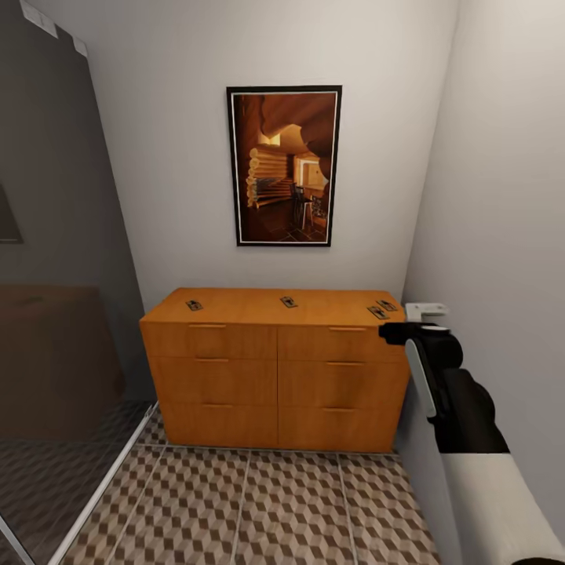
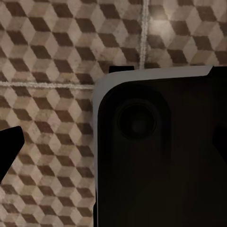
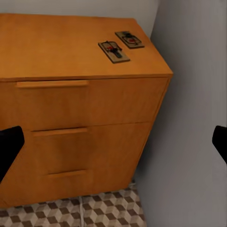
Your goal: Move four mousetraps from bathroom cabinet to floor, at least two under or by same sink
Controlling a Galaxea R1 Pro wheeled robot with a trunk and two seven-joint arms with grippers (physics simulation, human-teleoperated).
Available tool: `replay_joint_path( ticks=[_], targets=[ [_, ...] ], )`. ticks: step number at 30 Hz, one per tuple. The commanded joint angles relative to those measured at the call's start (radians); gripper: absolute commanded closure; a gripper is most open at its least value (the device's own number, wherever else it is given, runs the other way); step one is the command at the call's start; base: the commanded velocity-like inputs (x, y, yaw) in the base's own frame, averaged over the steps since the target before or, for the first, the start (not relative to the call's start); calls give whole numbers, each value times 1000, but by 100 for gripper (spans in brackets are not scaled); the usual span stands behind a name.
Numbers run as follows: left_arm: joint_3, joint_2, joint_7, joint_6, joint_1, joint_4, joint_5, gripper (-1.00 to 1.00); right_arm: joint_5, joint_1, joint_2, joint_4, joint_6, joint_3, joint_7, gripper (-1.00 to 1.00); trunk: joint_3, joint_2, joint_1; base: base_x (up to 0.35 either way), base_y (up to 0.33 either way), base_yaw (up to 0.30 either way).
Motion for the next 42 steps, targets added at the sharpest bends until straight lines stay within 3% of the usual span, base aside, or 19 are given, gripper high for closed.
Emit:
replay_joint_path(
  ticks=[1, 42],
  targets=[
    [-1, 0, -1, -5, 0, 1, 0, -100, -2, -3, 0, 1, 6, 2, -2, -100, -1, 0, 0, 236, 0, 0],
    [0, 3, -1, -6, 0, 2, 1, -100, -2, -6, -19, 14, 8, 7, 4, -100, -1, 0, 0, 320, -14, 0]
  ],
)
